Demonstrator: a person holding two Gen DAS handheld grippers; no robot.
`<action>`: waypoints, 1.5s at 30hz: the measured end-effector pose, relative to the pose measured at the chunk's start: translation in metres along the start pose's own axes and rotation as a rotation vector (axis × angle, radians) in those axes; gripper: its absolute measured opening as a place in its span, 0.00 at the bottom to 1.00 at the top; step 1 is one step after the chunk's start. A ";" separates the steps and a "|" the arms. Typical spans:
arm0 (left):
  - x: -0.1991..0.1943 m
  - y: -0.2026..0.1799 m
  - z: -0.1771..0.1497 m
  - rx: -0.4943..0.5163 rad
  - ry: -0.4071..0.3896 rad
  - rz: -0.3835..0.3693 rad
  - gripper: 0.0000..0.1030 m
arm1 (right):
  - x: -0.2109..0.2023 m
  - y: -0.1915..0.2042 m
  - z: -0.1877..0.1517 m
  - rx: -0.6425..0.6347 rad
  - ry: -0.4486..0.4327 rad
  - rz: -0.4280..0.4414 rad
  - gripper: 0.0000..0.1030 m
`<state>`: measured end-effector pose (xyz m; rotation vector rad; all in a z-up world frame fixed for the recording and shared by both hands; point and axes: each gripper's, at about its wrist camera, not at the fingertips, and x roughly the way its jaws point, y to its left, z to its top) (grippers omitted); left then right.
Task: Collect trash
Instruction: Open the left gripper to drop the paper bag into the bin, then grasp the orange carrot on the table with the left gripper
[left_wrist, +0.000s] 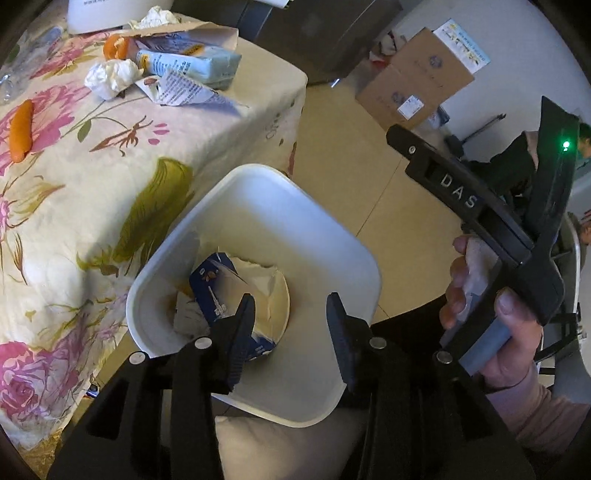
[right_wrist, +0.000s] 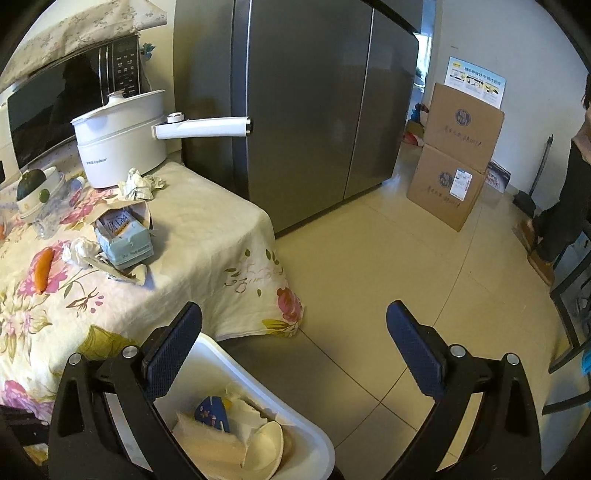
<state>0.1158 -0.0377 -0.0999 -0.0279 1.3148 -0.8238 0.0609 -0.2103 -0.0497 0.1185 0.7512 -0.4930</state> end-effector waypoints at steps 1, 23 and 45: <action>-0.001 0.001 0.000 -0.002 -0.003 0.001 0.39 | 0.000 0.000 0.000 0.000 0.001 0.000 0.93; -0.105 0.147 0.070 -0.449 -0.436 0.256 0.54 | 0.006 0.029 -0.009 -0.068 0.083 0.113 0.93; -0.059 0.192 0.091 -0.457 -0.471 0.483 0.11 | 0.014 0.054 -0.007 -0.093 0.165 0.206 0.93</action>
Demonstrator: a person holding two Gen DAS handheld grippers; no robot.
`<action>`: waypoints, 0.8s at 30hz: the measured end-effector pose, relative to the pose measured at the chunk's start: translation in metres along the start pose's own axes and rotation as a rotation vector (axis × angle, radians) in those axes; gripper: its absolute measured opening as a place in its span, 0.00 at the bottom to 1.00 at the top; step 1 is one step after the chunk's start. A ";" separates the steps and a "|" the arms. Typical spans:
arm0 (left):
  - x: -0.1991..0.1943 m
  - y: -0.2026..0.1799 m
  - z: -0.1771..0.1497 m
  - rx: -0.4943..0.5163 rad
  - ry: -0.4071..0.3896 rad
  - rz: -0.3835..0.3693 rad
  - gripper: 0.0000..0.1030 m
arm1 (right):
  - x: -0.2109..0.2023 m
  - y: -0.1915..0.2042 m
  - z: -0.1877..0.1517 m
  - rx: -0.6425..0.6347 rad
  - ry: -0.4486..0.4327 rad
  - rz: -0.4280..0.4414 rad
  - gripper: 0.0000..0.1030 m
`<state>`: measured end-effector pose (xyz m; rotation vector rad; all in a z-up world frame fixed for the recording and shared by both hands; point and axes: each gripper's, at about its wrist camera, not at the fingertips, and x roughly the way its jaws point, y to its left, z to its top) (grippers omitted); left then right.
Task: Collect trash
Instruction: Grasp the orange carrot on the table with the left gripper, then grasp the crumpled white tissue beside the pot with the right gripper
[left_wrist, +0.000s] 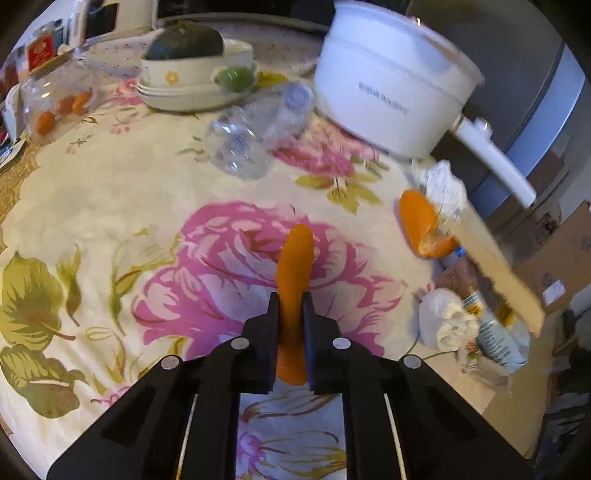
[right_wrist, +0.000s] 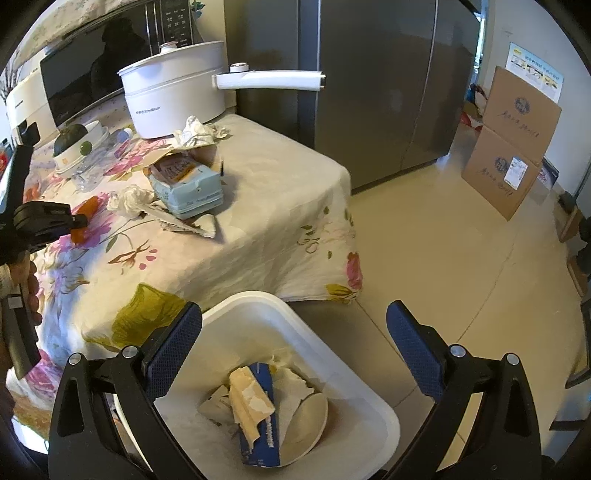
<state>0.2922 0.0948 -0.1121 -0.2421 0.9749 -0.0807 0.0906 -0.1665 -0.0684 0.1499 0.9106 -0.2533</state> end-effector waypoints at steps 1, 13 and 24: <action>-0.006 0.001 0.001 -0.010 -0.014 -0.014 0.11 | -0.001 0.002 0.004 -0.001 -0.001 0.016 0.93; -0.111 -0.008 0.008 -0.073 -0.153 -0.352 0.11 | 0.036 0.057 0.196 -0.085 0.003 0.253 0.92; -0.114 0.003 0.009 -0.065 -0.115 -0.390 0.11 | 0.151 0.116 0.235 -0.148 0.212 0.197 0.72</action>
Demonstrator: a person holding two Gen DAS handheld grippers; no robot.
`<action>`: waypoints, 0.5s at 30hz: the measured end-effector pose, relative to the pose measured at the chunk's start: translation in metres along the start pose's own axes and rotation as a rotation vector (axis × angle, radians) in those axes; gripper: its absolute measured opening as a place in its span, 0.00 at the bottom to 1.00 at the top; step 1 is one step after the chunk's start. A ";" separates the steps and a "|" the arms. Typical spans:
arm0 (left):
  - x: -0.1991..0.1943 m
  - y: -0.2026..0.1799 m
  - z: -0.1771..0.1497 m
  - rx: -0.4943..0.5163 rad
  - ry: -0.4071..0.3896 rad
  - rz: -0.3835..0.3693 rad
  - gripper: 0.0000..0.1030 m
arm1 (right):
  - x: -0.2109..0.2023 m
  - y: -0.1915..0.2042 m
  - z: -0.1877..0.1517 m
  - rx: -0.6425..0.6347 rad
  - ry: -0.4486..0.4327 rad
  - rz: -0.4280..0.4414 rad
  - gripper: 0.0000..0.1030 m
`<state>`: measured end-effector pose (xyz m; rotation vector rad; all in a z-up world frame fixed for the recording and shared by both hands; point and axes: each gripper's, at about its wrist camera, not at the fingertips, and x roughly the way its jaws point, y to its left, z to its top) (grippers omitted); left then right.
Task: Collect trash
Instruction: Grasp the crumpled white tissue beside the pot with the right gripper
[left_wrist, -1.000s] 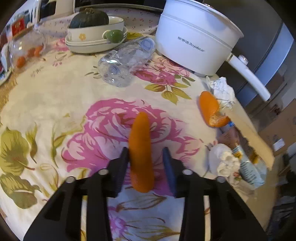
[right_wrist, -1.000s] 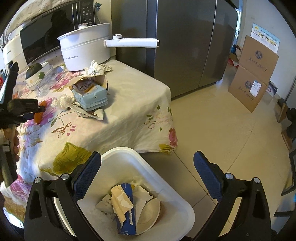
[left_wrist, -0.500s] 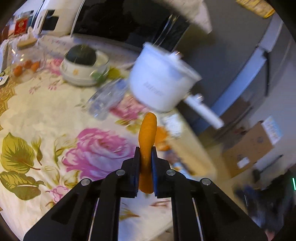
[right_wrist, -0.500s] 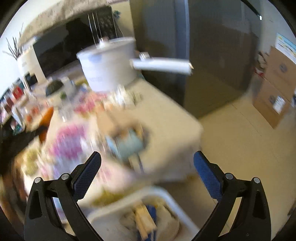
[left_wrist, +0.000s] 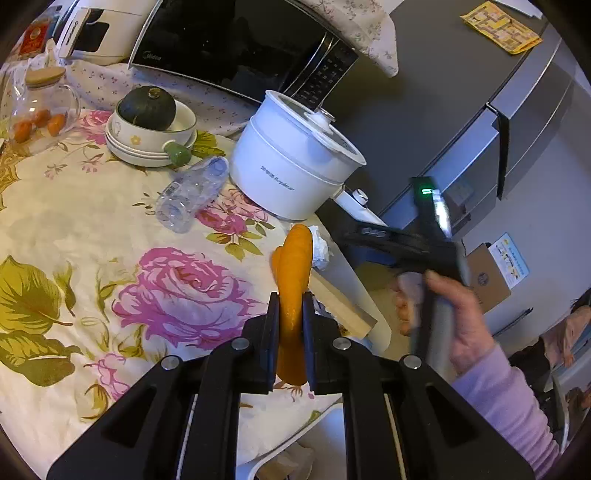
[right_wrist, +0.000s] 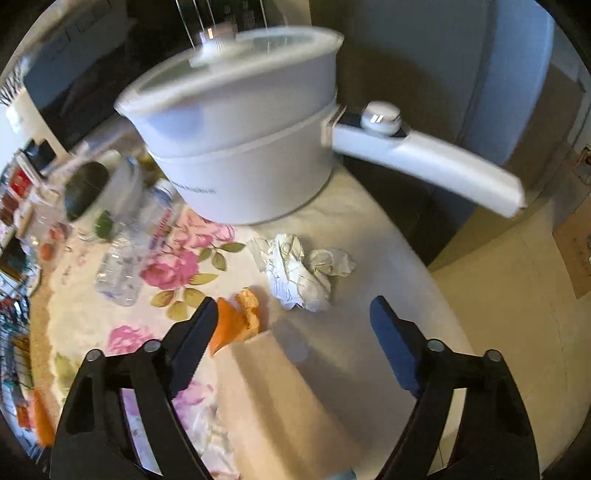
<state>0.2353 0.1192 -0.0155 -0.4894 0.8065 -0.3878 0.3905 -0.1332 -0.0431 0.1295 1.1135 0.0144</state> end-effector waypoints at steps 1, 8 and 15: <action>0.000 0.002 0.000 -0.002 0.003 0.003 0.11 | 0.008 0.000 0.002 0.008 0.011 -0.001 0.70; 0.010 0.014 -0.003 -0.018 0.048 0.009 0.11 | 0.034 -0.003 0.014 0.067 0.062 0.010 0.69; 0.014 0.019 -0.004 -0.023 0.066 0.014 0.11 | 0.062 -0.003 0.019 0.118 0.166 0.002 0.43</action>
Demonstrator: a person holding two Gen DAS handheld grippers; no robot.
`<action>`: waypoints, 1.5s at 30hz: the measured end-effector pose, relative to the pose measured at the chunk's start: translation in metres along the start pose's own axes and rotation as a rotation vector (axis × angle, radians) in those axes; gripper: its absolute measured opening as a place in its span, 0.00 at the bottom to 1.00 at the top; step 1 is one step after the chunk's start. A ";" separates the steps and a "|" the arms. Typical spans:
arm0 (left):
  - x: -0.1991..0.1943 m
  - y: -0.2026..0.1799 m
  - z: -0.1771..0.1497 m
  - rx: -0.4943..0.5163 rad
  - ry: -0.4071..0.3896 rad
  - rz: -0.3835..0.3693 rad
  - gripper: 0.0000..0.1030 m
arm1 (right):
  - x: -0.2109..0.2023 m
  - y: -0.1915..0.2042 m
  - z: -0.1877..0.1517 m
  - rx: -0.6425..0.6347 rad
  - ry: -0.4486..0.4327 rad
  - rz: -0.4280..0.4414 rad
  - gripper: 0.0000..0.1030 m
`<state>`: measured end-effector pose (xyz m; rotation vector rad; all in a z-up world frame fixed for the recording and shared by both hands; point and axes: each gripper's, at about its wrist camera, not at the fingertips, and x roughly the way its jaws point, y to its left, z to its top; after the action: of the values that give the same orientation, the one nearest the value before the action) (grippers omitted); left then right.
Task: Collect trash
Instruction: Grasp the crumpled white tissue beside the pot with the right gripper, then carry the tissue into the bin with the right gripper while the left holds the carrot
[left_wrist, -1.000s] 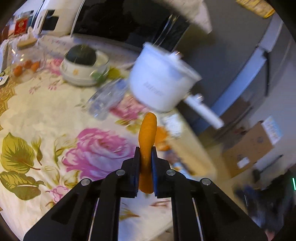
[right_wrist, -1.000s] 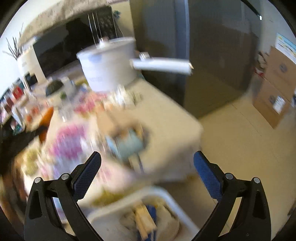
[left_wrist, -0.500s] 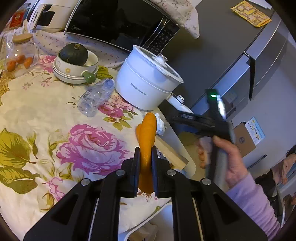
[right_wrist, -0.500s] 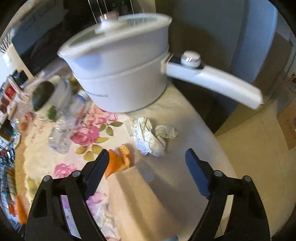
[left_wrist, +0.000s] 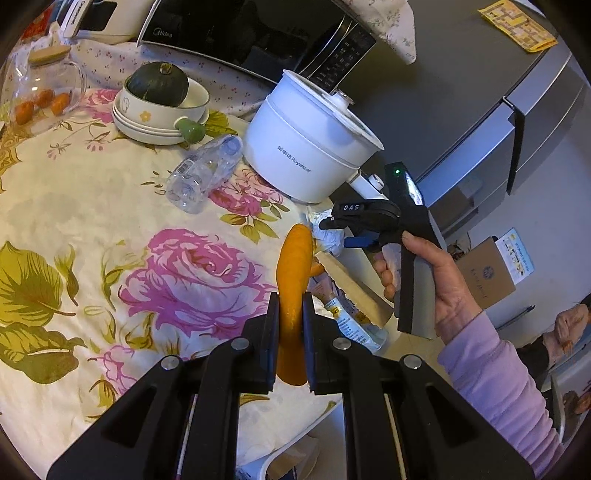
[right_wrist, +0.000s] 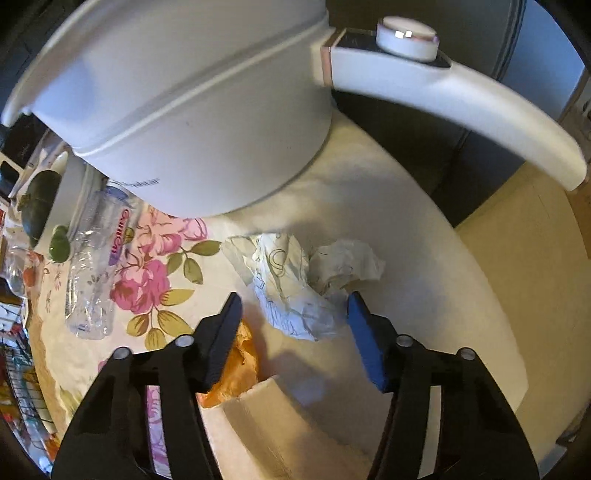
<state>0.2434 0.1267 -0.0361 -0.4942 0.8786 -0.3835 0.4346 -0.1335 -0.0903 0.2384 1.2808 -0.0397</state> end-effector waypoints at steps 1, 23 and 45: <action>0.000 0.000 0.000 0.001 0.001 0.001 0.11 | 0.002 0.001 0.000 -0.004 -0.001 -0.013 0.31; -0.025 -0.004 0.002 0.001 -0.045 -0.012 0.11 | -0.085 -0.013 -0.033 -0.004 -0.165 -0.012 0.24; -0.043 -0.032 -0.025 0.049 -0.049 -0.047 0.11 | -0.153 -0.056 -0.237 -0.078 -0.403 -0.018 0.27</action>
<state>0.1945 0.1162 -0.0043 -0.4772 0.8094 -0.4332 0.1579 -0.1568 -0.0165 0.1426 0.8817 -0.0504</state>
